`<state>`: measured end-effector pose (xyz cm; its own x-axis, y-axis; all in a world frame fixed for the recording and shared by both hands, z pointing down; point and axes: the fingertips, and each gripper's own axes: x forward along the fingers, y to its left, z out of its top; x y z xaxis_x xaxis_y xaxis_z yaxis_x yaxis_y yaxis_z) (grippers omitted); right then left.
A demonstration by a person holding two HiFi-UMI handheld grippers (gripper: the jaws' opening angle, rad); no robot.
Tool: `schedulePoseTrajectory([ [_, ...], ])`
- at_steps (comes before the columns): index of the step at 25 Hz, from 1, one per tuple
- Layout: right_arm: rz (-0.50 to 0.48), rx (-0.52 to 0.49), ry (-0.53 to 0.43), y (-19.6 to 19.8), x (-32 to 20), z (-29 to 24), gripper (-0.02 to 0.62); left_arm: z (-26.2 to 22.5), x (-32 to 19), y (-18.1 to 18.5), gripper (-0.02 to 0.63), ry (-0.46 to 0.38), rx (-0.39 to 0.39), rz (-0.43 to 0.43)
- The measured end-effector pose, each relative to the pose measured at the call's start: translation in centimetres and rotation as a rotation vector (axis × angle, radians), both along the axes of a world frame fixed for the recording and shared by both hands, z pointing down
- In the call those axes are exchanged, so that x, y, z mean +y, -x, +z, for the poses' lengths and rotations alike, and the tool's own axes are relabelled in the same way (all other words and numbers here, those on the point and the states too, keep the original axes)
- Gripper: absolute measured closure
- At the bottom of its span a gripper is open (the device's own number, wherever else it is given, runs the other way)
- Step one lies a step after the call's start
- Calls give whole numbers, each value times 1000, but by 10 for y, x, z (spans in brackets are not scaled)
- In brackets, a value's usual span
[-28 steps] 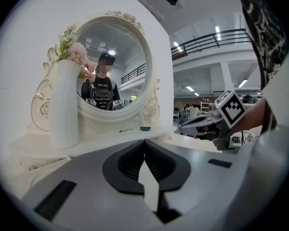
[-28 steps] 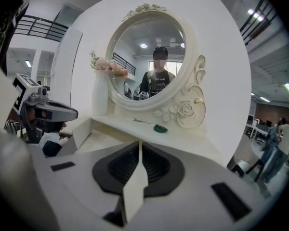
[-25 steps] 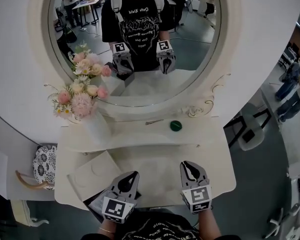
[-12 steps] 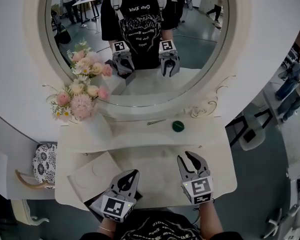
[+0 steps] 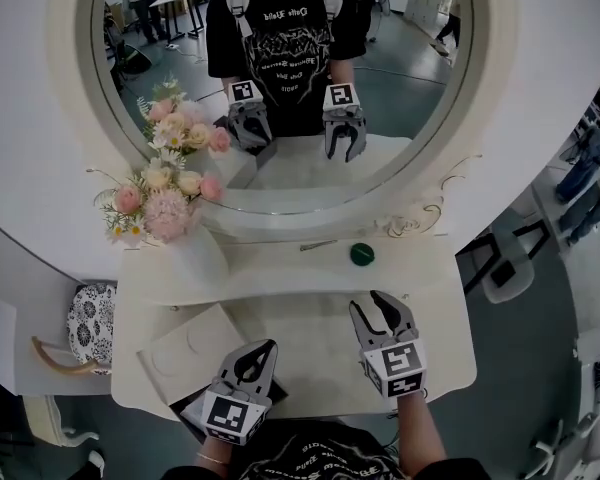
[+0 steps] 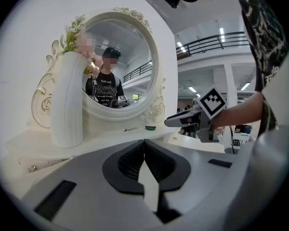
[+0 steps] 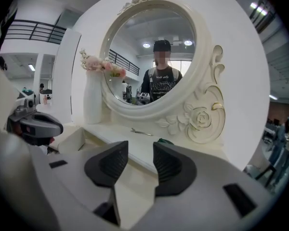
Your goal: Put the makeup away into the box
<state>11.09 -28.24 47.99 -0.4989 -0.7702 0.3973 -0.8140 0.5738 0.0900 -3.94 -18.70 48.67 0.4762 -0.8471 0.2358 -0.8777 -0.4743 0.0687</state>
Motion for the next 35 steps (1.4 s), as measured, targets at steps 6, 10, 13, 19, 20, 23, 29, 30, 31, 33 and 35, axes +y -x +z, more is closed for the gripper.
schedulePoseTrajectory([
  [6,-1,14,-6,6,-14,-1,439,4,0,9,591,11,-12,-17],
  [10,9,27,-4,5,-24,-3,439,5,1,14,591,18,-10,-29],
  [13,12,43,-8,5,-32,-2,439,6,0,21,591,18,-14,-42],
  [19,11,60,21,4,-43,1,432,7,-1,31,591,26,-8,-74],
  [20,12,62,25,4,-45,1,426,7,-1,32,591,24,-7,-79],
  [23,15,85,19,3,-53,1,425,9,-2,34,591,29,-6,-88],
  [29,23,122,25,0,-69,2,425,11,-6,37,591,32,-7,-95],
  [30,24,122,28,-1,-71,3,425,11,-6,37,591,36,-6,-99],
  [31,24,120,33,-1,-73,3,425,12,-7,38,591,40,-5,-102],
  [33,22,115,46,0,-78,5,425,14,-8,39,591,44,-6,-103],
  [35,21,119,61,0,-81,9,420,15,-9,38,591,43,-9,-100],
])
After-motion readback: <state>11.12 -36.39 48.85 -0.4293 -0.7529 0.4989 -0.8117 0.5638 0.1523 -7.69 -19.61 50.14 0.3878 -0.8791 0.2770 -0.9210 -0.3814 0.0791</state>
